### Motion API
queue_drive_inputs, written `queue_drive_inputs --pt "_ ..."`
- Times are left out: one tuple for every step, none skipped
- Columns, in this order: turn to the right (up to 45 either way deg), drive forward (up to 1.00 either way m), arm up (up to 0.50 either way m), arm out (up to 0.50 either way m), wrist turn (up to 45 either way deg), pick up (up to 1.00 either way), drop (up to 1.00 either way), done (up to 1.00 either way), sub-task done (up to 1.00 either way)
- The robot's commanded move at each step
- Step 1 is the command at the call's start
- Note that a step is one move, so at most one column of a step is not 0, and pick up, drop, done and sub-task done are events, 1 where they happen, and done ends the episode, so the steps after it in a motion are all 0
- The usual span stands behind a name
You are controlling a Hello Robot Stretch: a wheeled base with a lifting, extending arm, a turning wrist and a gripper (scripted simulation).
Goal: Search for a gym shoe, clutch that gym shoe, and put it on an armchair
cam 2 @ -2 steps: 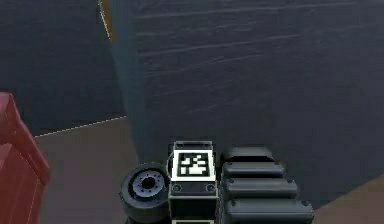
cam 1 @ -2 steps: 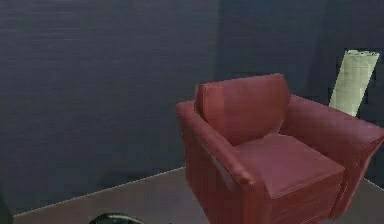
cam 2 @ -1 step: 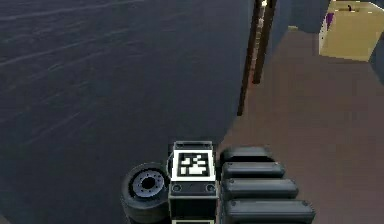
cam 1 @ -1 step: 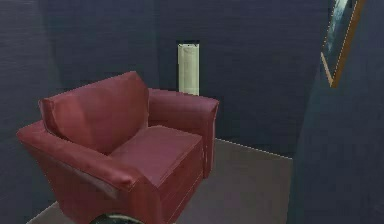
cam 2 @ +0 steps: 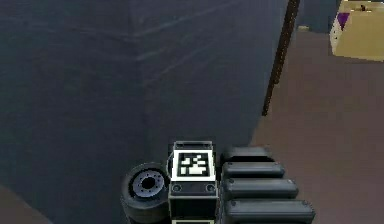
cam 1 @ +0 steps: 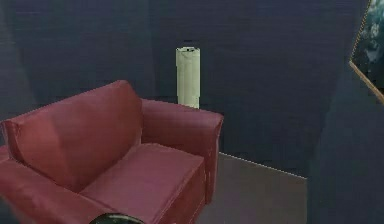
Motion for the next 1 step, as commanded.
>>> queue_drive_inputs --pt "18.0 0.0 0.0 0.0 0.0 0.0 0.0 0.0 0.0"
